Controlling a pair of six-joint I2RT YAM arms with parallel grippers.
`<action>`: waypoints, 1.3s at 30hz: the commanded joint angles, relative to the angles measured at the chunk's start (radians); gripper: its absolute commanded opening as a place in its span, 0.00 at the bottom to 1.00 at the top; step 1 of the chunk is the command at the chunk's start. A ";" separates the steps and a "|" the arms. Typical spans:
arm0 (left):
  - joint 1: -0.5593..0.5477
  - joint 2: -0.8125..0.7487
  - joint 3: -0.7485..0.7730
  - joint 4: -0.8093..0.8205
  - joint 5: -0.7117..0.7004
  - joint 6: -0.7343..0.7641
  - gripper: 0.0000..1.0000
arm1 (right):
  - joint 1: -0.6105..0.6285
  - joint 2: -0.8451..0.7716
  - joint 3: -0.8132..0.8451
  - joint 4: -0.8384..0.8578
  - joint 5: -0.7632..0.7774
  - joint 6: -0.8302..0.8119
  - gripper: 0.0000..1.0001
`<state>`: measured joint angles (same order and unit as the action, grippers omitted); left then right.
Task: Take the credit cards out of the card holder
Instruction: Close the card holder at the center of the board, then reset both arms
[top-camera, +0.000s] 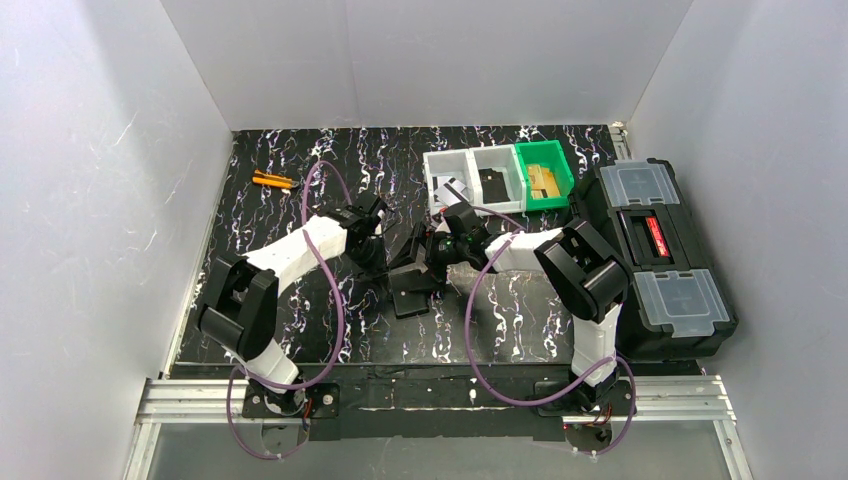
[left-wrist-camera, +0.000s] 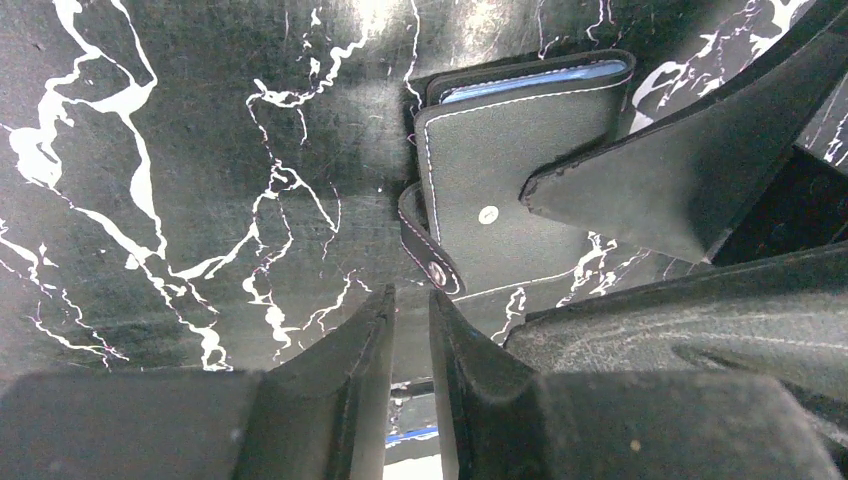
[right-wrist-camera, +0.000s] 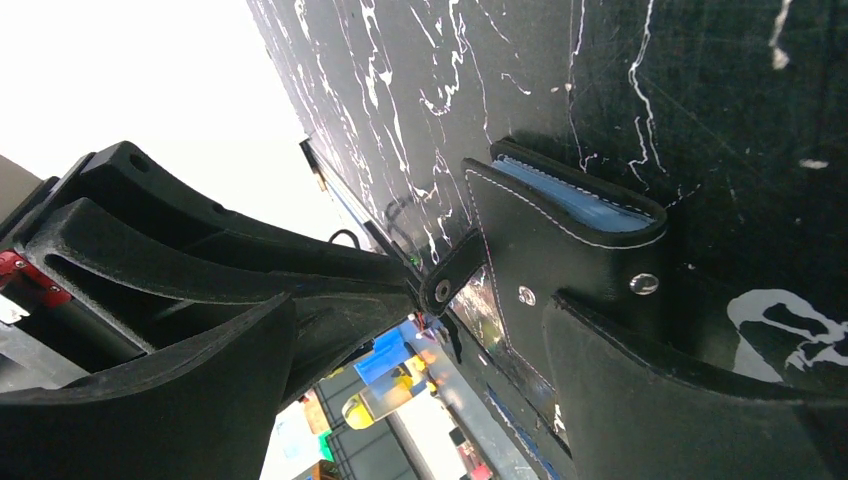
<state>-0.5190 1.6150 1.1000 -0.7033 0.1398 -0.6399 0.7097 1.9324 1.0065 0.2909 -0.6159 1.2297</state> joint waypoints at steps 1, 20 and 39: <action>0.002 -0.041 0.031 -0.027 0.012 0.001 0.18 | -0.012 -0.056 0.050 -0.030 0.003 -0.025 0.98; 0.032 -0.228 0.297 -0.095 0.017 0.091 0.33 | -0.122 -0.411 0.142 -0.433 0.223 -0.279 0.98; 0.042 -0.340 0.310 -0.095 -0.072 0.100 0.98 | -0.148 -0.757 0.164 -0.659 0.484 -0.490 0.98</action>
<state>-0.4808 1.3346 1.4208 -0.7746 0.1104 -0.5430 0.5686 1.2060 1.1427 -0.3500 -0.1795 0.7792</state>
